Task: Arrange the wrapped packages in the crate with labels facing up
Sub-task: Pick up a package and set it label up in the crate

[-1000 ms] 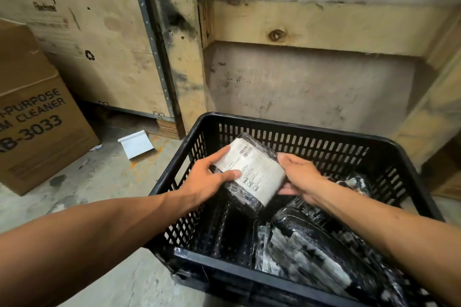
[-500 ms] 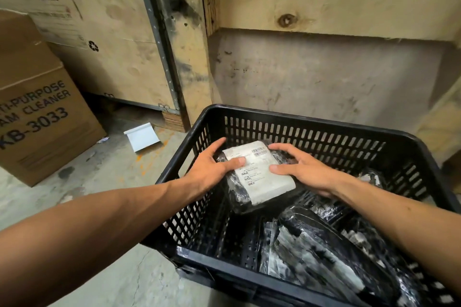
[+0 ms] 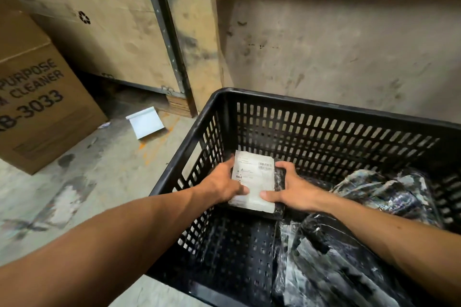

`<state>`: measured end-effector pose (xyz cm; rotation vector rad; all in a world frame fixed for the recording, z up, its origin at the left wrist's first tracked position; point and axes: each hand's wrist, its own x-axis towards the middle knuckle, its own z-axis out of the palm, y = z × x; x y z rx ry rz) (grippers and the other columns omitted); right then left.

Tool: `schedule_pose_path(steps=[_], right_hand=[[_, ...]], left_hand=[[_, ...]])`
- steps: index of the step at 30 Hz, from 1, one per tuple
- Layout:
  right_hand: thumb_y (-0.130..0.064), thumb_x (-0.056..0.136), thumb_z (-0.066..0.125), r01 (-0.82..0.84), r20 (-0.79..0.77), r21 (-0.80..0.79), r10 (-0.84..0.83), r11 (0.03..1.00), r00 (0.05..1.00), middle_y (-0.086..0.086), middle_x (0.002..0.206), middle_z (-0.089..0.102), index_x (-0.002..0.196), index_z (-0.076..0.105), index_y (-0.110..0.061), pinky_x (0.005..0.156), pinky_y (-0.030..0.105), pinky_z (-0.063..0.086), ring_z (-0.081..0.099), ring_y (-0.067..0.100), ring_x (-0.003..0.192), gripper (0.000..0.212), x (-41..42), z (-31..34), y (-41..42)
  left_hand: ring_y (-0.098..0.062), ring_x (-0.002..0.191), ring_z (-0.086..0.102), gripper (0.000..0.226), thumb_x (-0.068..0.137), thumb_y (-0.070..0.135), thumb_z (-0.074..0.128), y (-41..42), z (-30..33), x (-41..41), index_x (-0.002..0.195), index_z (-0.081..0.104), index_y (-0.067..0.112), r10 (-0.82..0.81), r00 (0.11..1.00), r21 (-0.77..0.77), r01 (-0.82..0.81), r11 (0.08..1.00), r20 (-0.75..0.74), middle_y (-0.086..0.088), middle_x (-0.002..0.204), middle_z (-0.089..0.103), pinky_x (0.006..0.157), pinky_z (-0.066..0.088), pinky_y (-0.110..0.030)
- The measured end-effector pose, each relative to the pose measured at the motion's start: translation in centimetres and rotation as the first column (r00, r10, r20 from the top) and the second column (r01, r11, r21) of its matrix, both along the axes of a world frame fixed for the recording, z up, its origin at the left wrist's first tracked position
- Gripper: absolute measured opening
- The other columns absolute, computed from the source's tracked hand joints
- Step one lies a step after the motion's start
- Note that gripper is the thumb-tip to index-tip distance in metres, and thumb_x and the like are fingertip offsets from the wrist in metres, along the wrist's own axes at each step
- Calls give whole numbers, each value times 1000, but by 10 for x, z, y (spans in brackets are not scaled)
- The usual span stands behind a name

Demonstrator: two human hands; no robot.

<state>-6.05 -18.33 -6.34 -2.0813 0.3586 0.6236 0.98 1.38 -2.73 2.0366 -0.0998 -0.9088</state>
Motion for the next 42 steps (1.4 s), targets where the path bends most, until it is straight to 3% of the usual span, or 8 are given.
schedule_pose_path(steps=[4,11,14,16,19,29,34,42], right_hand=[[-40,76,90,-237,-65,-116,231,965,971,13,150,50,159,-18,-27,98,28,40,55,22,115,137,2,-3,-5],[-57,79,81,-376,-131,-363,353,852,926,21,152,44,163,-11,-30,108,44,45,55,36,129,128,8,3,-2],[-66,86,66,-465,-177,-541,445,701,878,23,155,40,164,-8,-29,101,46,49,54,38,132,114,3,7,5],[-69,90,58,-507,-181,-636,526,582,831,20,170,-10,164,-8,-32,124,53,22,12,40,157,106,1,10,6],[-67,97,47,-614,-219,-644,659,456,720,5,158,-45,162,-16,-32,128,49,-6,-29,26,152,97,5,10,3],[-67,102,32,-635,-175,-576,681,514,711,6,159,-43,158,-27,-23,126,39,-9,-31,20,151,92,11,-9,-5],[-66,101,36,-634,-161,-541,672,552,723,2,158,-42,159,-25,-26,126,39,-9,-31,19,151,93,10,-7,-7],[-66,102,32,-589,-107,-516,635,622,765,-4,170,-18,164,1,-38,127,43,6,-2,21,159,75,11,25,-19]], left_hand=[[-26,127,59,75,85,-7,75,-4,-18,8,150,44,15,-58,998,96,57,994,2,-6,132,66,114,42,-43],[-29,120,62,65,87,13,77,-9,-21,6,145,49,13,-205,973,344,158,926,104,-9,127,65,107,49,-42],[-33,137,48,73,100,31,62,-10,-17,3,159,22,12,-490,865,556,356,751,108,-20,158,35,115,39,-43],[-37,154,13,78,105,41,47,-9,-16,-1,161,3,8,-700,709,729,436,527,83,-27,165,-11,125,12,-47],[-34,151,-21,86,105,53,35,-8,-18,0,158,-10,2,-870,491,815,487,315,43,-23,162,-26,121,-12,-43],[-34,151,-21,89,107,42,42,-8,-34,29,154,-19,-4,-903,430,789,547,280,22,-28,161,-23,116,-17,-34],[-41,151,-19,87,108,45,34,-7,-41,32,151,-19,-10,-942,334,820,545,175,-21,-34,160,-20,126,0,-45],[-32,155,-3,90,103,40,53,-3,-25,18,160,-10,11,-875,476,736,562,378,86,-17,167,-17,123,2,-38]])
